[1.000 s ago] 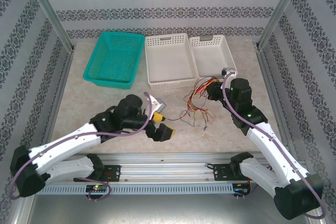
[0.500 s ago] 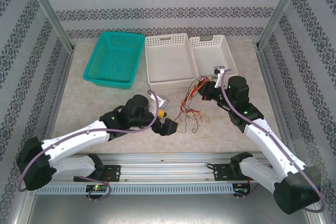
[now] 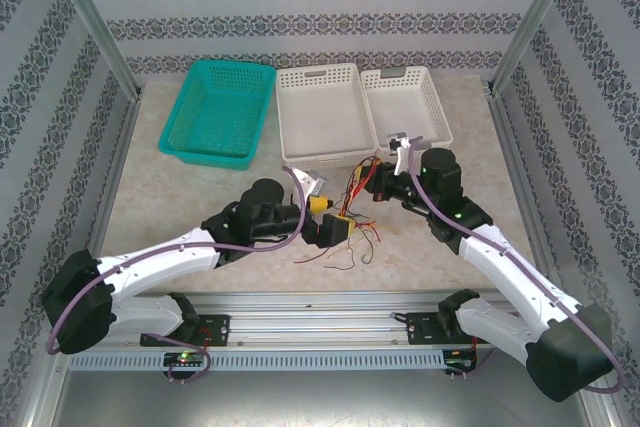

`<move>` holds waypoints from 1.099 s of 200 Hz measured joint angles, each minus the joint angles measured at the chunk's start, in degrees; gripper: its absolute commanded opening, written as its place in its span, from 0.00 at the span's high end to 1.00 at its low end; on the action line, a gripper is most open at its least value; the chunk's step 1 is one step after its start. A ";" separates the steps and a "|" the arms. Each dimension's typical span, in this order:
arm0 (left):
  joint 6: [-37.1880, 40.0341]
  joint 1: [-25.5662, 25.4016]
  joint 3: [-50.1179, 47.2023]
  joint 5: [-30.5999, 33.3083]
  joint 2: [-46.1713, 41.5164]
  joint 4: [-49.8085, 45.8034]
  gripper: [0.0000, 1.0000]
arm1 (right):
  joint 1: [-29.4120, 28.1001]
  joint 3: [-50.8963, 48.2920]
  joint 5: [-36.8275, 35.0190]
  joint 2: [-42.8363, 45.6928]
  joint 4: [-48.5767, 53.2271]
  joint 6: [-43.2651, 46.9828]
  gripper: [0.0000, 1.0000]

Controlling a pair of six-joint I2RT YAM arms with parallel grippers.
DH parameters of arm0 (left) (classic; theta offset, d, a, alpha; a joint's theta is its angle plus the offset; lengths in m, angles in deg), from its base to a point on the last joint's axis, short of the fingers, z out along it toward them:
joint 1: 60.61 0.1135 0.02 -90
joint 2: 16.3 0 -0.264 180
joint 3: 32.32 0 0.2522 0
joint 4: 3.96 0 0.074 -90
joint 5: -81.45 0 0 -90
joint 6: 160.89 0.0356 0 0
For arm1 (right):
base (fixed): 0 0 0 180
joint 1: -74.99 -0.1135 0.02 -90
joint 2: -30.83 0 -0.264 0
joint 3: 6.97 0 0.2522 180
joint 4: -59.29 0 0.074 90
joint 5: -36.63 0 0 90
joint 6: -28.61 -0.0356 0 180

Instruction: Untangle the cables

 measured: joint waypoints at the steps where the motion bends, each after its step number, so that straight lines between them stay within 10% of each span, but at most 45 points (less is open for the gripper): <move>1: -0.04 0.00 -0.07 -0.02 0.00 0.13 0.00 | 0.00 0.00 0.00 0.00 -0.02 -0.02 1.00; 30: -1.42 0.00 -0.68 -0.31 1.57 2.91 0.09 | -0.74 -0.07 -0.02 -0.09 -0.11 -0.13 1.00; 136: -1.53 0.50 0.11 -4.00 3.78 -1.57 0.94 | -2.49 -0.07 -3.34 1.62 0.85 -0.92 1.00; 220: 11.15 2.23 21.20 -1.77 2.91 -45.16 1.00 | -1.31 -0.26 -22.08 4.52 11.89 6.19 1.00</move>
